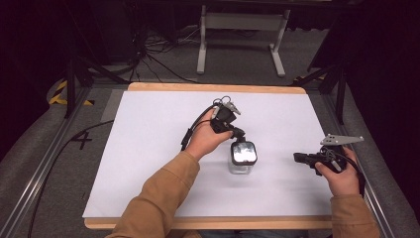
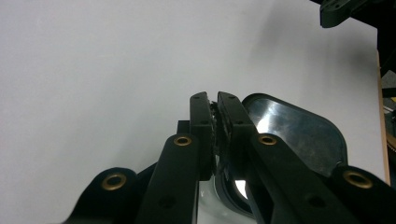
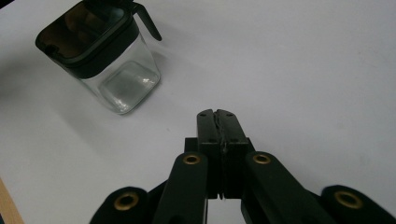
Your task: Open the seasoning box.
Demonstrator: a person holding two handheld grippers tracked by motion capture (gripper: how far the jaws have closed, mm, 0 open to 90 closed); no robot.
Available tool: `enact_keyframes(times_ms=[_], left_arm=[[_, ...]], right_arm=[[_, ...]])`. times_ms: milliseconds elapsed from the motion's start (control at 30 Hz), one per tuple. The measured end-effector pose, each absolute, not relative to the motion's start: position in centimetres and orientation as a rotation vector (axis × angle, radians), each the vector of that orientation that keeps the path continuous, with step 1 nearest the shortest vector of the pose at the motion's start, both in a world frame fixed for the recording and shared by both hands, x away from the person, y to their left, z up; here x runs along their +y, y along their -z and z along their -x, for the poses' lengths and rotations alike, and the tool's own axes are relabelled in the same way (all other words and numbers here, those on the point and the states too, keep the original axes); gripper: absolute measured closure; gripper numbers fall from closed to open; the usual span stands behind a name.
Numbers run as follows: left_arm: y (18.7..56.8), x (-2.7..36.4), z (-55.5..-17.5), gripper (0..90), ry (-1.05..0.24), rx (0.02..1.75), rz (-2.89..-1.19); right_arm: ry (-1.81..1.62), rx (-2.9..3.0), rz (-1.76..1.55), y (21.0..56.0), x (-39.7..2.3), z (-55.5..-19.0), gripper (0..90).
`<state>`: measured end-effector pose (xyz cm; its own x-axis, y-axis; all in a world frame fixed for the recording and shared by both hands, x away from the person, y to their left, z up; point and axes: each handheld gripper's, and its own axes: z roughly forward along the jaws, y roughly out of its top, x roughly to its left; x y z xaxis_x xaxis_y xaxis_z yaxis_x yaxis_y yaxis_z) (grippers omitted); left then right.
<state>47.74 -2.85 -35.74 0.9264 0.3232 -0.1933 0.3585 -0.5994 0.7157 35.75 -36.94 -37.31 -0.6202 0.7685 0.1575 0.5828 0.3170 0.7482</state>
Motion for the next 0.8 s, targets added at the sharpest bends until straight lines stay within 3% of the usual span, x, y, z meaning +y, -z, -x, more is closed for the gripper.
enact_keyframes(times_ms=[800], left_arm=[[36.07,-2.66,-48.67,87.3,0.137,0.511,-2.238]], right_arm=[[-1.177,2.373,-1.214,37.42,-36.35,-35.53,89.9]])
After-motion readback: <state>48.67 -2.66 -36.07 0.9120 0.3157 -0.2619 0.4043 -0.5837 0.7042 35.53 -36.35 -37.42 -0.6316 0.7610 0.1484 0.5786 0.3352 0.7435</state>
